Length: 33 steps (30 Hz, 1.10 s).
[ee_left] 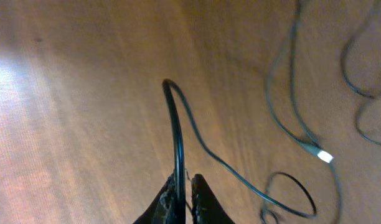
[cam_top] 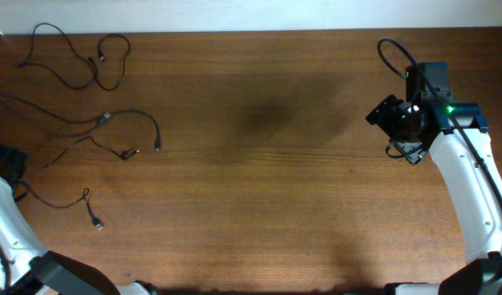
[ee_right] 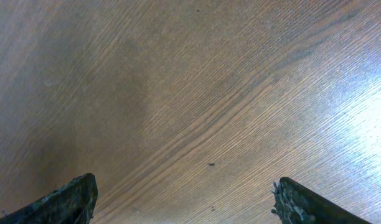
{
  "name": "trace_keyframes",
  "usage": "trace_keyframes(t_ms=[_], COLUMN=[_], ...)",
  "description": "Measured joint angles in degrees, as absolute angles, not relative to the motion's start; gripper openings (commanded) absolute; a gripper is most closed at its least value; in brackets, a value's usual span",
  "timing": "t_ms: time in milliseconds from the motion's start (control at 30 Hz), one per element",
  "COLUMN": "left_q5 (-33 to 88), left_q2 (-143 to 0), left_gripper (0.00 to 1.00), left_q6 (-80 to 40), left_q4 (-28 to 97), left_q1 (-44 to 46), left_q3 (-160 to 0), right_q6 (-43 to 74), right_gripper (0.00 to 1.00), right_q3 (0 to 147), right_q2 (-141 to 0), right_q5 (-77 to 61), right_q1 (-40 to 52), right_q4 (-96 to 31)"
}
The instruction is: Untangle cables
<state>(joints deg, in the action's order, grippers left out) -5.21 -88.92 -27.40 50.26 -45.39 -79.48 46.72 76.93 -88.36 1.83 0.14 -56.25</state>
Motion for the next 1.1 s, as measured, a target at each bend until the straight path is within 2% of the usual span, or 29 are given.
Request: trace_keyframes(t_ms=[100,233,267,300,400,467,567,667,800,933,967,1033,1100], left_q5=[-13.72,-25.17,-26.65,-27.73,-24.77,-17.15,-15.31,-14.92,-16.82,-21.96,-21.58,-20.6,-19.46], left_q2=[-91.77,-97.84,-98.17,-98.15,-98.15,-98.91,-102.06,-107.35,-108.22,-108.25,-108.29,-108.86,-110.65], left_gripper=[0.08,0.09,0.23,0.27,0.28,0.52,0.51,0.57,0.58,0.5,0.44,0.22,0.1], left_q6=[-30.35,-31.14,-30.85,-30.44,-29.63,-29.56,-29.36,-29.36,-29.36,-27.88,-26.57,-25.06,-23.44], left_q4=[46.74,38.85,36.51,35.64,40.34,44.53,45.8,47.46,47.37,45.63,44.36,42.78,40.56], left_q1=[-45.41,-45.47,-45.63,-45.95,-47.48,-48.03,-47.94,-48.93,-50.59,-50.92,-50.92,-50.92,-50.92], left_q3=[-79.31,-78.78,-78.59,-78.59,-78.61,-78.63,-77.36,-74.56,-74.52,-74.46,-74.46,-74.46,-74.41], right_q6=[46.7,46.7,46.68,46.54,46.52,46.48,45.15,43.27,42.87,42.85,42.85,42.81,42.83], right_gripper=[0.91,0.91,0.91,0.91,0.91,0.91,0.92,0.92,0.92,0.91,0.92,0.91,0.91], right_q3=[76.93,76.93,76.93,76.93,76.93,76.93,76.93,76.93,76.93,76.93,76.93,76.93,76.93], right_q2=[-88.36,-88.36,-88.36,-88.36,-88.36,-88.36,-88.36,-88.36,-88.36,-88.36,-88.36,-88.36,-88.36], right_q5=[1.83,1.83,1.83,1.83,0.49,-0.43,-0.6,-0.97,-1.02,-0.99,-0.99,-1.02,-1.02], right_q1=[0.14,0.14,0.14,0.14,0.14,0.14,0.14,0.14,0.14,0.14,0.14,0.14,0.14], right_q4=[-56.16,-56.66,-56.84,-56.84,-56.8,-56.75,-56.77,-56.77,-56.77,-56.75,-56.75,-56.75,-56.75])
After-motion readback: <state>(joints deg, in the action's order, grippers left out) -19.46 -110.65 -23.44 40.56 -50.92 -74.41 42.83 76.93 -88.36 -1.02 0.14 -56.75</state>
